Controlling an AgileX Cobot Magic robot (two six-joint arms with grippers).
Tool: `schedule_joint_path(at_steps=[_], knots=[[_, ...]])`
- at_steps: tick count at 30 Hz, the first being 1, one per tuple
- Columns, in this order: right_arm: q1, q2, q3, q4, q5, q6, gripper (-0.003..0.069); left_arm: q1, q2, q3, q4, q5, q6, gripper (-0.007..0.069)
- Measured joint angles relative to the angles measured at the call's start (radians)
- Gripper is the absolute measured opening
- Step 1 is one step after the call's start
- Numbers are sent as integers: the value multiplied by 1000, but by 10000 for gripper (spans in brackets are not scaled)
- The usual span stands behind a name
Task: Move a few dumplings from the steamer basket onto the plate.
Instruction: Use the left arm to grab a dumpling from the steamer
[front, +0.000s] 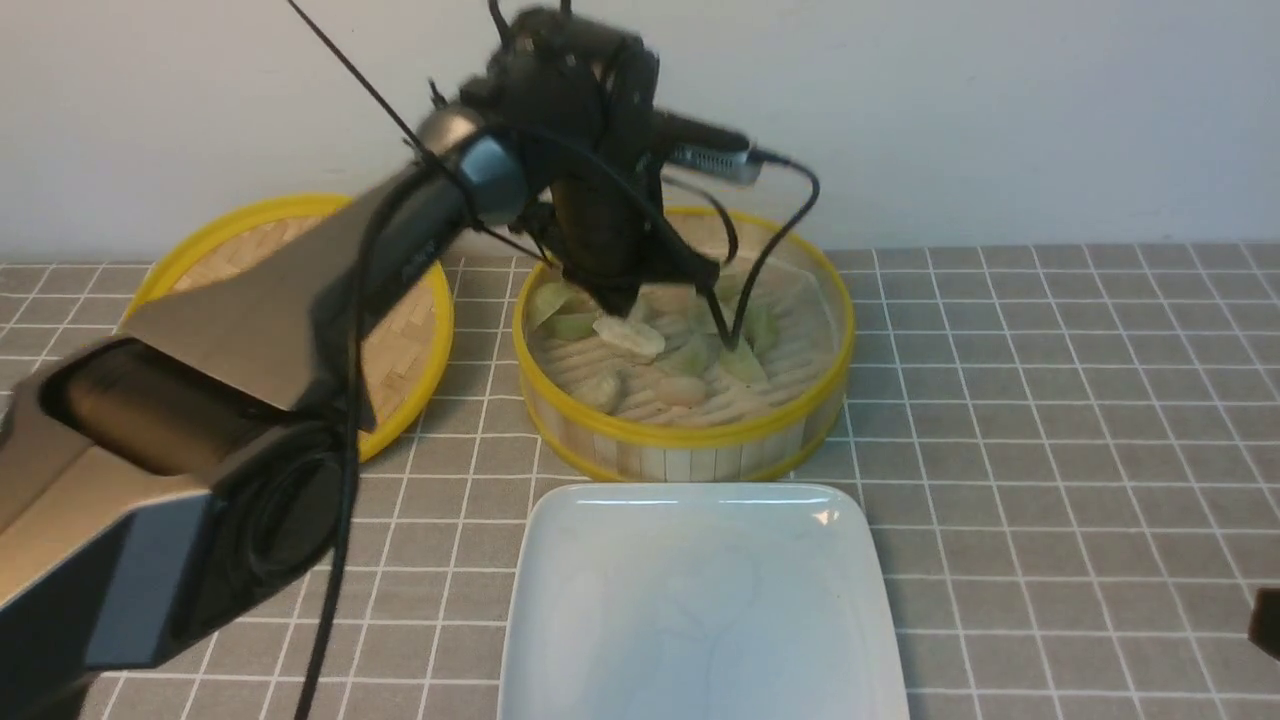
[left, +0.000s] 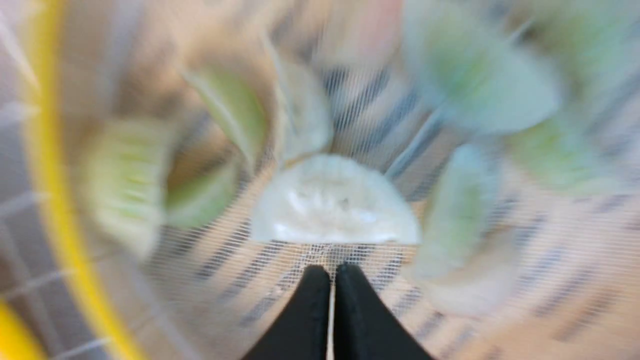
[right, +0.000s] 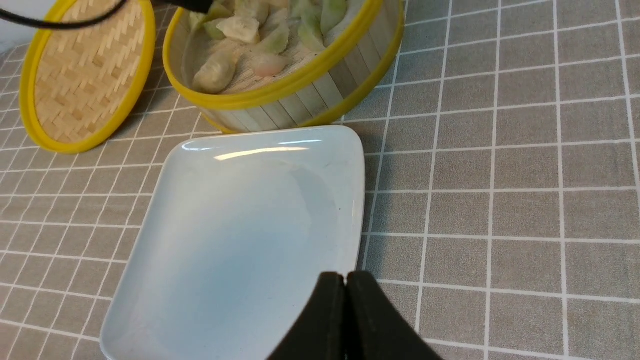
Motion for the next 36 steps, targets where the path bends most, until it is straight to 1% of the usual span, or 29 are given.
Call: schedule_joint_path(at_steps=[3,6,10,13,15,18,22,24,26,30,33,34,35,36], knots=[[0,0,0,14,-1,-1,-10,0,-50,-7,-12,0,18,-5],[0,0,0,18,0,-2,-10,0,-62,-6,-46,1,44,-5],[0,0,0,34,19,-23,-10,0,-61,32,-55,2,62,-3],[0,0,0,46,34,-34,-10,2,-59,92,-56,3,65,28],[0,0,0,54,41,-49,-10,10,-54,148,-60,4,78,98],[0,0,0,59,42,-52,-10,22,-39,163,-60,4,100,185],[0,0,0,61,42,-53,-10,29,-11,168,-56,4,123,337],[0,0,0,61,42,-52,-10,29,3,168,-56,4,126,380],[0,0,0,62,42,-52,-10,29,18,169,-56,3,126,404],[0,0,0,66,42,-52,-10,29,52,169,-56,2,131,417],[0,0,0,66,42,-52,-10,29,69,171,-60,-2,131,399],[0,0,0,67,42,-52,-10,29,70,171,-61,-3,133,357],[0,0,0,71,43,-52,-10,29,70,171,-69,-3,133,298],[0,0,0,74,43,-52,-10,29,70,171,-70,-3,133,260]])
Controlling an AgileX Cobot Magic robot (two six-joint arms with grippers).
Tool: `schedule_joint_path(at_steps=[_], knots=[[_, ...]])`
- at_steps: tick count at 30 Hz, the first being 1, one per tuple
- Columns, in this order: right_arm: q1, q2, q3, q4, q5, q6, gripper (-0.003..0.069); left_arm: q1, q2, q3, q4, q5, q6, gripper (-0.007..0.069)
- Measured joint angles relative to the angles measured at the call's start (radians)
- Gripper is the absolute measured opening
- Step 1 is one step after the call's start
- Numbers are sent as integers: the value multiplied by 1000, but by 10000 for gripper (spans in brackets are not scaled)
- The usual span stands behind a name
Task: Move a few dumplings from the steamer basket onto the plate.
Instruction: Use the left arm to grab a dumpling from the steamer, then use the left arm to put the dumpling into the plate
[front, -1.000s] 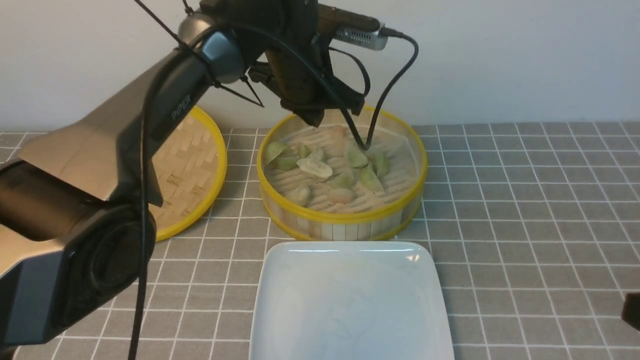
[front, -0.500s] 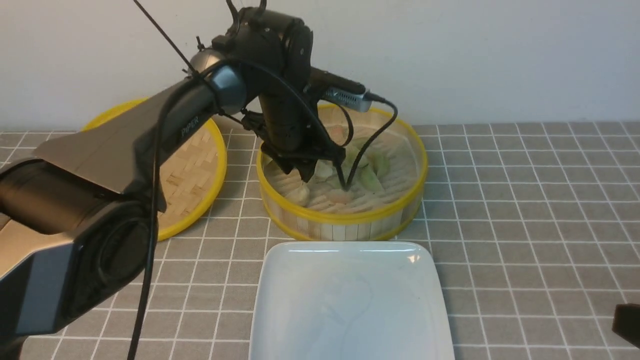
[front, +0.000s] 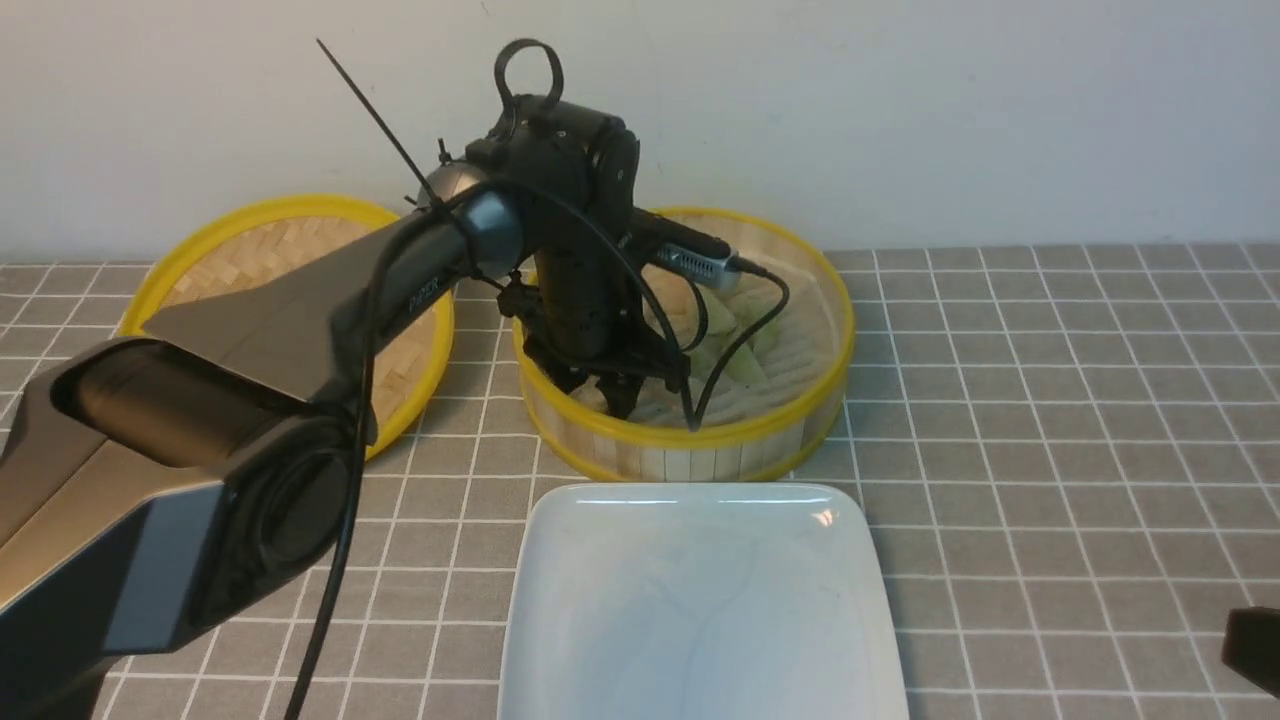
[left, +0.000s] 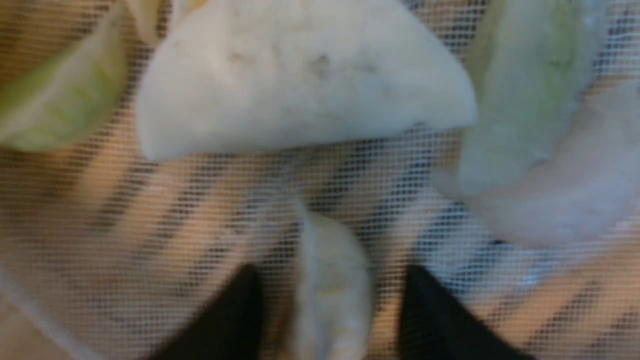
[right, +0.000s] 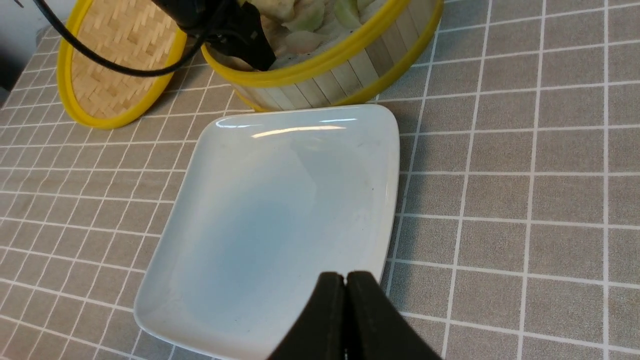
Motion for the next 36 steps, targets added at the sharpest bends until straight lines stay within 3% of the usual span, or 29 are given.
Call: schedule_joint_path(at_steps=[1,7,12,23,30,32,36], knots=[[0,0,0,3,1,0,-10,0,0,-1,1,0,0,182],[0,0,0,4,2,0,-10,0,-26,-32,3,0,1,195],[0,0,0,14,2,0,-10,0,-215,-20,-59,1,21,195],[0,0,0,14,2,-12,-10,-36,-547,498,-289,3,42,195],[0,0,0,14,-8,-22,-10,-133,-434,616,-252,-5,118,197],[0,0,0,14,-21,-23,-10,-147,-415,616,-236,-7,122,211],[0,19,-36,14,-78,-23,-10,-157,-374,617,-208,-9,122,358]])
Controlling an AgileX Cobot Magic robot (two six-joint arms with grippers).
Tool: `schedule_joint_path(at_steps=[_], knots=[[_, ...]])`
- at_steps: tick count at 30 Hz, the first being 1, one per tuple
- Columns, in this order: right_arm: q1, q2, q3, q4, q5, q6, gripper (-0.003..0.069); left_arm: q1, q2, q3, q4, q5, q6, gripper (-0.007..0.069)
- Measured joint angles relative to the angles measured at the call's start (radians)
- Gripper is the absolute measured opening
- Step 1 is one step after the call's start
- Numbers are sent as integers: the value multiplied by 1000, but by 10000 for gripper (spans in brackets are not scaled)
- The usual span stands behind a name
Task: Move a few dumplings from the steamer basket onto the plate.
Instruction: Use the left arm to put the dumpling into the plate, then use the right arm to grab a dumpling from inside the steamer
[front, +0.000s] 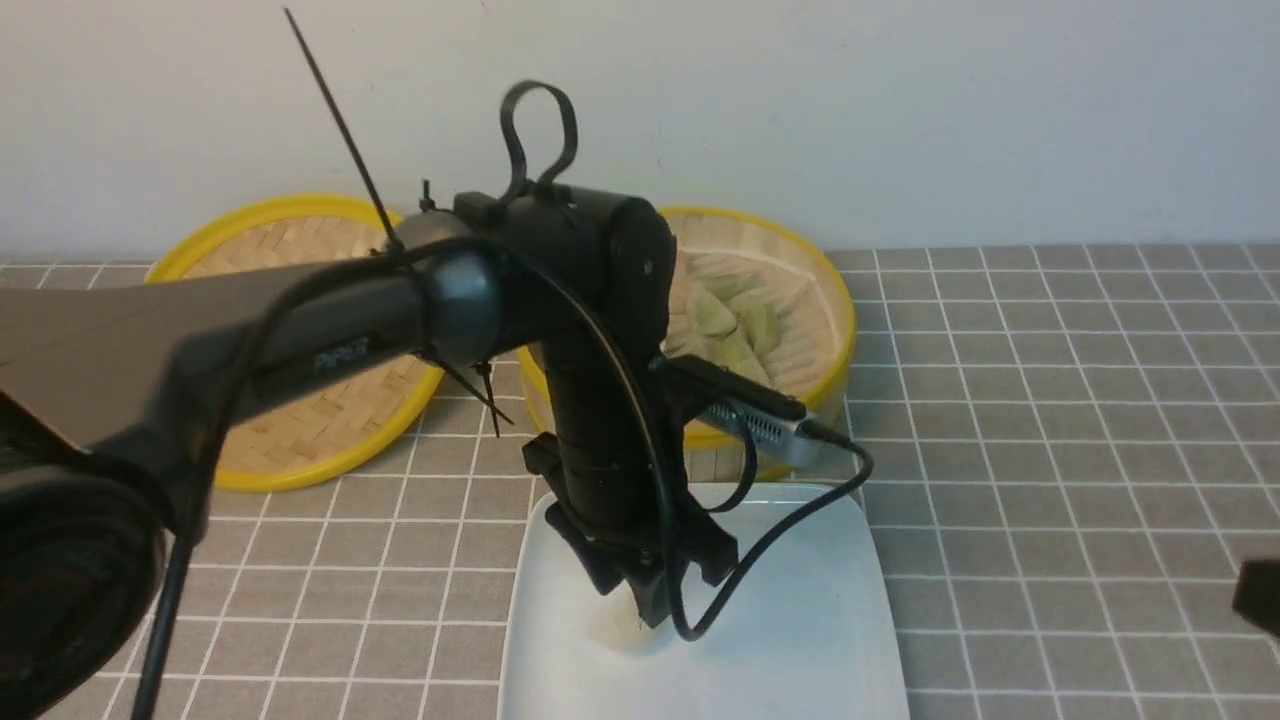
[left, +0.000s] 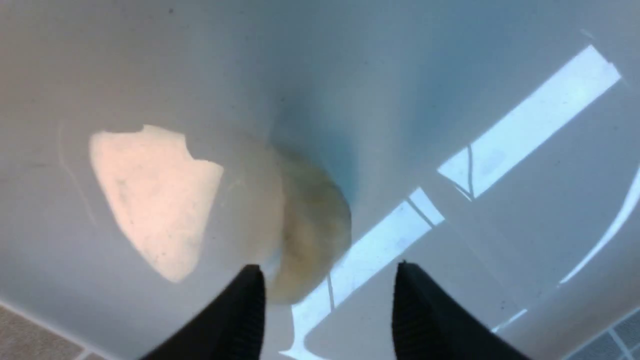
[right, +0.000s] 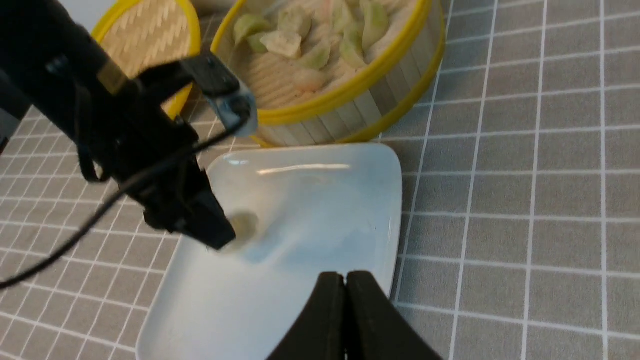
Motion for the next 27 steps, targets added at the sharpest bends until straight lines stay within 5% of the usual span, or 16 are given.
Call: schedule_joint_path(at_steps=[5,8,11,14,27], knots=[[0,124,-118,0,1,-9,-10,0,4,-22,13,0,0,453],[0,258,-223,0,40,-34,-10,0,-22,-38,38,-2,-9,362],[0,443,-365,0,111,-58,-10,0,-102,-38,106,-1,-39,129],[8,601,-480,-6,153,-75,-10,11,-227,-29,156,-1,-72,23],[276,1180,-869,-277,83,0,20,153,-800,270,131,17,-119,-5]])
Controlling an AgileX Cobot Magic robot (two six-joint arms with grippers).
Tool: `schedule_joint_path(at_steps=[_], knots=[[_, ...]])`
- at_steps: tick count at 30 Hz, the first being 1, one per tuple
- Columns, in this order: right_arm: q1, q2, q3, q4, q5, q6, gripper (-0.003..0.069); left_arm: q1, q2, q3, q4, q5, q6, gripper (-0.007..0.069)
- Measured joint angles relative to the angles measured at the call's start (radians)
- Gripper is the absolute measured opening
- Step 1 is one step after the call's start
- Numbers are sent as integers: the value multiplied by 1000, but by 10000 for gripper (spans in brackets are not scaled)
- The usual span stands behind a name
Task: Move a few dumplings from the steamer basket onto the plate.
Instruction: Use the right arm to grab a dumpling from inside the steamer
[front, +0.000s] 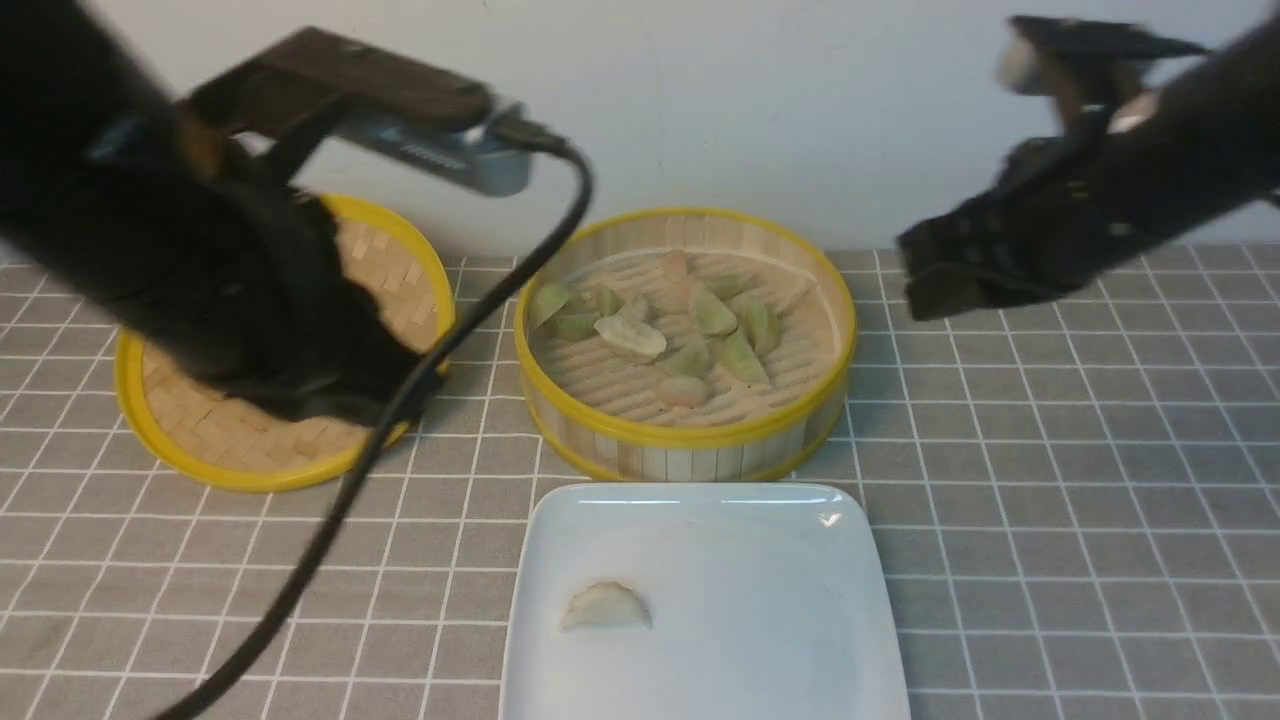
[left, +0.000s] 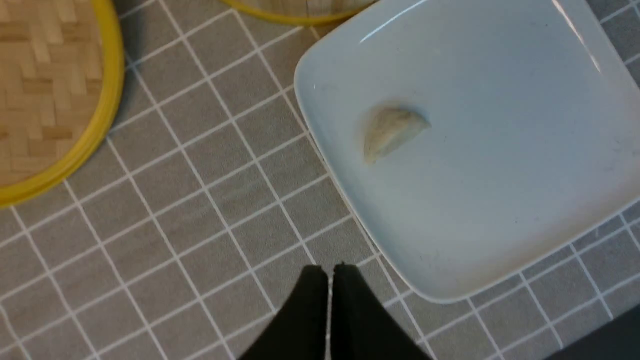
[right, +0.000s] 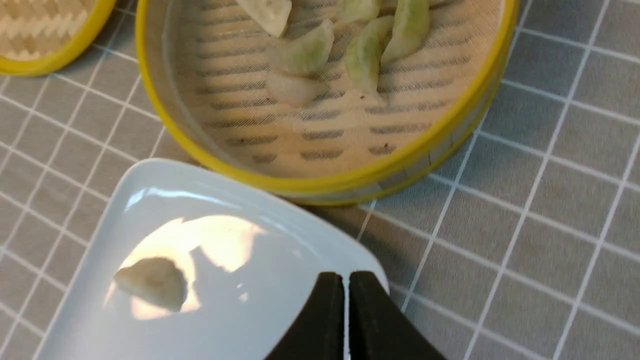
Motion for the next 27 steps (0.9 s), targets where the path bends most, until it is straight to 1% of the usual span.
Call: schedule_joint_path(at_steps=[2,4,5,10,12,16,19,22,23,24,25,27], knots=[[29,88,-72,-41,-8,8,46,1,-65,55,-5,7,-12,-5],[55,183,-153,-82,-10,15,86,1,-128,103,-7,12,-18,-5],[60,192,-169,-89,-11,16,95,1,-140,108,-7,12,-18,-5],[97,429,-357,-141,-11,49,252,3,-265,183,13,15,-34,-5],[102,497,-414,-146,-11,52,301,3,-297,191,25,17,-49,-5],[104,620,-522,-153,-8,53,365,3,-359,191,60,18,-79,-5],[104,677,-569,-161,12,55,366,3,-401,191,100,18,-102,-5],[104,688,-587,-163,17,60,326,3,-428,191,133,18,-114,-5],[104,692,-591,-164,19,61,253,3,-446,191,159,19,-124,-5],[104,692,-591,-164,20,61,228,3,-450,191,164,19,-127,-5],[104,691,-599,-168,45,61,179,3,-462,191,188,21,-139,-5],[104,682,-604,-176,90,61,185,3,-467,191,203,21,-148,-5]])
